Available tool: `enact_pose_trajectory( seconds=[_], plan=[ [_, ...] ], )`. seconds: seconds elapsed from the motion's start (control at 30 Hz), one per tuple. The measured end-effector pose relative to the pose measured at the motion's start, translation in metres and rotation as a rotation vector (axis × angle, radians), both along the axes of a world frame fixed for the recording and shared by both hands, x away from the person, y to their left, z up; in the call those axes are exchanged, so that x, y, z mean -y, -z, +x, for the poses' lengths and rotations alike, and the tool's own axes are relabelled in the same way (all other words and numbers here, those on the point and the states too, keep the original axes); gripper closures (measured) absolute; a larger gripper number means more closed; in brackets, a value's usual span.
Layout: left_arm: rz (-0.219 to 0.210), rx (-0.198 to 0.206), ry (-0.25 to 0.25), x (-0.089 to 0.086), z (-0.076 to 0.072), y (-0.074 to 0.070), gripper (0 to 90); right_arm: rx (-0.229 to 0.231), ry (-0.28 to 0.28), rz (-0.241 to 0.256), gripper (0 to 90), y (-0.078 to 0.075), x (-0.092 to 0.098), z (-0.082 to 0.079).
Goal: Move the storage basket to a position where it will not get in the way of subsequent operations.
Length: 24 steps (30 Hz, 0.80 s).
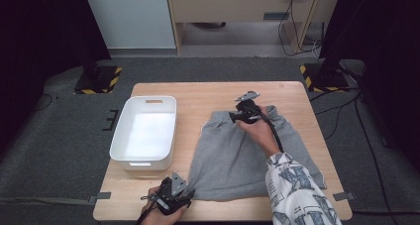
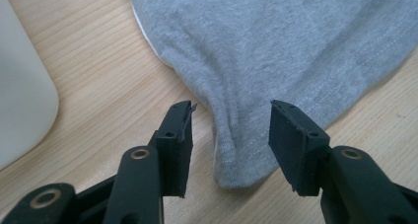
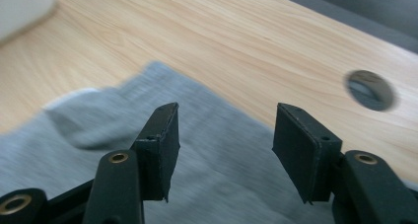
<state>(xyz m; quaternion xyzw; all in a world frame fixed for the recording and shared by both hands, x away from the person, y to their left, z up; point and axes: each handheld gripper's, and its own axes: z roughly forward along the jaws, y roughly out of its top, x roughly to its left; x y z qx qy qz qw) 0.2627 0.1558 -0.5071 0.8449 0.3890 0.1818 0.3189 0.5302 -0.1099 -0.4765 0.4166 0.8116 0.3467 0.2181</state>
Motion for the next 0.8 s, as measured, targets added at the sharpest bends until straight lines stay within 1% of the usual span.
enact_pose_trajectory(
  seconds=[0.13,0.2,0.27,0.4,0.47,0.53,0.6,0.63,0.7,0.77,0.8],
  plan=[
    [0.003,0.0,0.001,0.001,0.0,0.0,51.1,-0.038,-0.015,0.032,45.8,0.003,-0.025,0.0],
    [-0.007,0.002,-0.007,0.001,0.001,0.0,51.2,-0.055,-0.017,0.048,46.0,0.005,-0.031,0.0],
    [-0.008,0.001,-0.009,0.001,0.002,0.001,51.4,-0.075,-0.017,0.068,45.9,0.009,-0.04,0.0],
    [-0.013,0.001,-0.022,0.002,0.003,0.003,51.1,-0.097,-0.016,0.088,47.0,0.016,-0.053,0.0],
    [-0.017,0.004,-0.023,0.002,0.004,0.002,50.8,-0.113,-0.013,0.085,46.8,0.02,-0.059,0.0],
    [-0.022,0.003,-0.027,0.003,0.005,0.003,49.7,-0.127,-0.008,0.104,46.4,0.024,-0.065,0.001],
    [-0.024,0.0,-0.027,0.004,0.006,0.003,49.4,-0.129,-0.004,0.096,45.4,0.027,-0.069,0.002],
    [-0.034,0.0,-0.03,0.004,0.007,0.003,49.0,-0.133,-0.002,0.096,44.8,0.029,-0.071,0.003],
    [-0.034,0.003,-0.032,0.004,0.007,0.004,48.6,-0.132,0.004,0.1,43.6,0.031,-0.074,0.005],
    [-0.036,-0.001,-0.036,0.003,0.008,0.005,48.1,-0.136,0.02,0.115,42.5,0.032,-0.078,0.007],
    [-0.036,-0.004,-0.037,0.004,0.008,0.005,47.6,-0.137,0.023,0.112,42.0,0.033,-0.079,0.008]
  ],
)
